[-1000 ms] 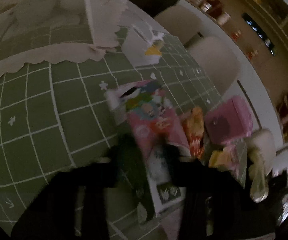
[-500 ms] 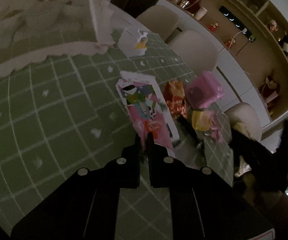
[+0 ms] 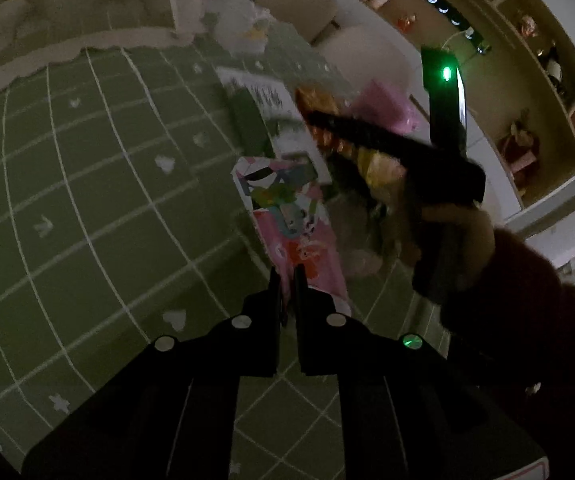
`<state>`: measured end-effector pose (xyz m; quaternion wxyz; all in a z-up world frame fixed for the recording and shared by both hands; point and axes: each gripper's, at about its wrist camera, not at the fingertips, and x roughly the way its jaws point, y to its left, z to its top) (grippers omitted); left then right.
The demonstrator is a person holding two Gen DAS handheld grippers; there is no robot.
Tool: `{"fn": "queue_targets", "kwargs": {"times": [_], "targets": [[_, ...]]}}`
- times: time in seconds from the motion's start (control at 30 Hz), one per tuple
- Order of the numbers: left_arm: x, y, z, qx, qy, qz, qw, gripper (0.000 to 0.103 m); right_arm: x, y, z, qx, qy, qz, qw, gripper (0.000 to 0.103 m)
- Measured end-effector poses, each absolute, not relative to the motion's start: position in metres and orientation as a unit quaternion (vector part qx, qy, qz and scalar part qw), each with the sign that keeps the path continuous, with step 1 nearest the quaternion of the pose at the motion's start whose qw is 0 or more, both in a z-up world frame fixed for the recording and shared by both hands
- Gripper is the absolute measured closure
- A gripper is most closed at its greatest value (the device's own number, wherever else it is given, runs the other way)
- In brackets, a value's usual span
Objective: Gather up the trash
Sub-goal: 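Grasp the pink drink carton with the left tool while the right tool grasps the red snack bag, then carry the pink carton and red snack bag to the bin and release both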
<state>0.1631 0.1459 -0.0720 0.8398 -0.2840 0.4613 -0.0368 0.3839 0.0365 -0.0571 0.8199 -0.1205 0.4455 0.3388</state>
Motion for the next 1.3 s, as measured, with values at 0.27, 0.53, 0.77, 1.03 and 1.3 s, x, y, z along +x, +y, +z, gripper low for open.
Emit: {"fn": "queue_targets", "kwargs": {"times": [0.27,0.53,0.77,1.03,1.3], "targets": [[0.167,0.149,-0.081,-0.308,0.463,-0.034,0.830,0.081,0.365,0.007,-0.026,-0.092,0.442,0.347,0.822,0.087],[0.191,0.144,-0.087,-0.299,0.482,-0.012,0.824,0.076,0.318,-0.080,0.020,-0.024,0.435,0.307,0.846,0.087],[0.193,0.122,-0.048,-0.263,0.458,0.002,0.849,0.100,0.284,-0.154,0.040,0.019,0.425,0.288,0.858,0.087],[0.181,0.087,0.026,-0.228,0.396,0.027,0.889,0.101,0.267,-0.213,0.066,0.059,0.373,0.317,0.870,0.087],[0.169,0.040,0.050,-0.210,0.379,0.017,0.901,0.101,0.278,-0.231,0.077,0.072,0.370,0.348,0.858,0.087]]}}
